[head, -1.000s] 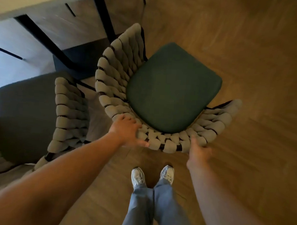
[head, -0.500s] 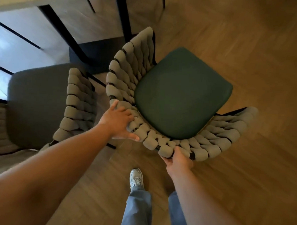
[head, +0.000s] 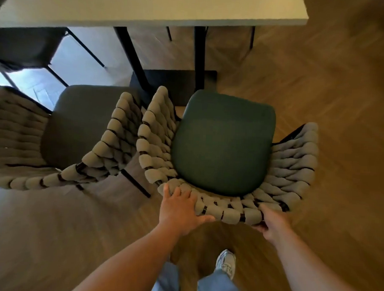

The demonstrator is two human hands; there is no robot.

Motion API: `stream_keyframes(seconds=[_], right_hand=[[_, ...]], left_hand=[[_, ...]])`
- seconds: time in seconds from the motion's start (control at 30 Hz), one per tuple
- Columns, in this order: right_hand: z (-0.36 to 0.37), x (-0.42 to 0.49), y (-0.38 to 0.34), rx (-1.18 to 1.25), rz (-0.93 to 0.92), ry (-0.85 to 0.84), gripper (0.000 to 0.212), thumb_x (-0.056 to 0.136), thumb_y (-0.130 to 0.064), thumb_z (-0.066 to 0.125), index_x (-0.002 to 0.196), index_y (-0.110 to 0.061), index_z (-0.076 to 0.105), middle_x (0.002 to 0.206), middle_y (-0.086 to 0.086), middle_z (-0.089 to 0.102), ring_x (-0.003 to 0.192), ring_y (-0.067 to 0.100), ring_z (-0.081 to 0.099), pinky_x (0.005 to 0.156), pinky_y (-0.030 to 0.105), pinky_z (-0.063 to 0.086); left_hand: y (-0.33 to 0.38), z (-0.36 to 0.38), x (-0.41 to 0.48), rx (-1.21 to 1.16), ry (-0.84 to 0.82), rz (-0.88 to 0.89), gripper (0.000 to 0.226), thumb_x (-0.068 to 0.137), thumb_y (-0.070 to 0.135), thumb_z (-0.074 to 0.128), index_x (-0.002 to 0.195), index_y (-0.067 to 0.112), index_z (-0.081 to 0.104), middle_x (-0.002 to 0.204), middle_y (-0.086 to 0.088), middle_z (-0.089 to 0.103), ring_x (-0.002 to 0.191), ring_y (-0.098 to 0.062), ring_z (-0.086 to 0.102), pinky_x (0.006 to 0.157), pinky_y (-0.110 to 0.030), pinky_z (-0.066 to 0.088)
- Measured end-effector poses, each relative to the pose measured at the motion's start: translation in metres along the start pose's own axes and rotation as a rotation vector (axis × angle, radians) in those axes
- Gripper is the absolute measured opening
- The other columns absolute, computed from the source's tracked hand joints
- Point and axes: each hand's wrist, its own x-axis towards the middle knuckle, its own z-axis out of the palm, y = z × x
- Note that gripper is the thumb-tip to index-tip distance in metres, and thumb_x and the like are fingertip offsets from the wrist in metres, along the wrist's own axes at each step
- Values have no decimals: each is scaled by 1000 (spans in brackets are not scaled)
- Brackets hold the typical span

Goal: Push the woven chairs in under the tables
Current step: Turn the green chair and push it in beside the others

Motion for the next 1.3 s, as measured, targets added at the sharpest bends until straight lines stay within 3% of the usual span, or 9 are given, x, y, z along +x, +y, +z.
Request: stream_keyframes(seconds=[0.23,0.33,0.4,0.5,0.57,0.63,0.8,1.1,1.3], right_hand=[[-7,15,-36,-227,-62,-110,41,96,-13,65,133,-8,50,100,18,66,82,31,67,39,33,56],[-1,16,-35,-179,-107,-73,55,89,-19,74,136,-12,46,116,20,65,84,31,68,47,38,60],[5,11,-26,-109,-118,-26,63,85,-24,79,137,-13,45,118,19,65,88,31,69,58,42,62],[18,-2,-4,51,-61,-29,63,83,-27,81,134,-15,47,114,18,67,91,33,71,66,50,63],[27,-10,10,137,-19,-78,62,84,-26,80,136,-20,46,119,19,67,97,37,70,68,58,62],[34,-12,19,193,-17,-67,58,89,-18,74,139,-22,44,126,20,64,98,36,69,66,55,62],[40,-10,21,190,-26,-33,52,93,-11,68,139,-19,45,128,22,61,93,36,67,55,48,62],[47,-15,23,108,-78,-67,46,95,-9,64,137,-16,47,116,22,65,92,35,67,66,51,60],[37,-21,17,183,-58,-158,50,91,-31,71,135,-22,49,117,20,67,101,42,69,77,67,58]], left_hand=[[9,11,-14,-112,58,0,72,90,77,18,140,33,45,147,5,49,141,-23,38,120,-56,12],[-18,23,-23,-443,442,-45,41,95,54,48,125,28,58,125,5,59,122,-18,51,109,-43,37],[-39,24,-29,-701,670,-323,49,88,34,70,130,18,54,128,-5,56,122,-22,50,104,-45,45],[-62,18,-21,-1367,444,-889,98,76,33,84,151,17,23,146,-16,39,129,-36,46,104,-50,46],[-62,12,-12,-1857,192,-886,101,76,34,84,152,34,18,144,-13,44,114,-39,59,84,-58,58],[-58,4,-4,-2063,86,-788,90,84,19,78,149,44,21,139,-9,48,108,-38,63,66,-58,61],[-63,-2,9,-2038,90,-815,81,92,-1,61,145,47,22,140,-12,47,112,-42,61,63,-58,61],[-78,1,12,-2036,87,-743,79,91,-2,61,143,46,25,126,-9,48,85,-32,63,58,-55,61],[-79,3,3,-2164,15,-754,82,86,11,74,144,48,29,137,-17,51,109,-46,62,68,-65,58]])
